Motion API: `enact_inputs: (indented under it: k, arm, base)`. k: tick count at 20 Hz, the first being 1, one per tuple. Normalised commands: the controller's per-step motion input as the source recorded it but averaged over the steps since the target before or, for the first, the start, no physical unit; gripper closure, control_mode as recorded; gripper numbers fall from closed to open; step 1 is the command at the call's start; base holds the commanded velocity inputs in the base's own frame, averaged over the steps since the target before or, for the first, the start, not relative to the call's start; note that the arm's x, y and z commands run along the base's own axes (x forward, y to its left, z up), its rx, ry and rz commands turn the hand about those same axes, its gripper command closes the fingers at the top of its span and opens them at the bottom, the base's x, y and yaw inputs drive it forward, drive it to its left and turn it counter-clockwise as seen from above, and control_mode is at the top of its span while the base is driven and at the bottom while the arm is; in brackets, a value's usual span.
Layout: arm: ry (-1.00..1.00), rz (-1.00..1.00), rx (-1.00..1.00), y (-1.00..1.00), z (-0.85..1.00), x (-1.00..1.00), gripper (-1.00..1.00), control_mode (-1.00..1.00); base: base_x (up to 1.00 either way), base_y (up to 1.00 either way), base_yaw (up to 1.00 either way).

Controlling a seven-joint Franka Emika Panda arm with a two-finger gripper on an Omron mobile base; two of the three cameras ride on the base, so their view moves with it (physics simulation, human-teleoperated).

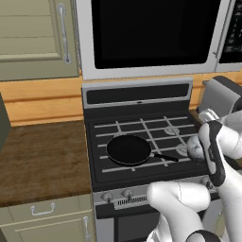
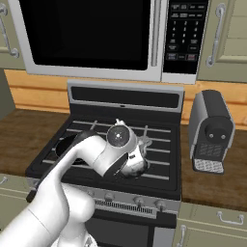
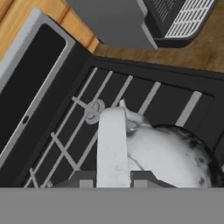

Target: Pick the kettle from the counter and place it on a stove burner. Then turn the burner on.

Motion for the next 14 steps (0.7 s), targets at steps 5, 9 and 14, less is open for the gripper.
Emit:
enact_inputs:
  k: [5,9,14]
  arm:
    - [-0.04,-0.12,0.14,-0.10,-0.03,0.41,1.00,-1.00]
    - [-0.02,-0.10,0.15,-0.04,-0.07,0.37,1.00,-1.00]
    - [0.00,-0.09,0.17,-0.01,-0.02,0.35,1.00,-1.00]
  base:
    - [0.00,0.00,0.00]
    - [0.00,0.00,0.00]
    - [0.00,0.00,0.00]
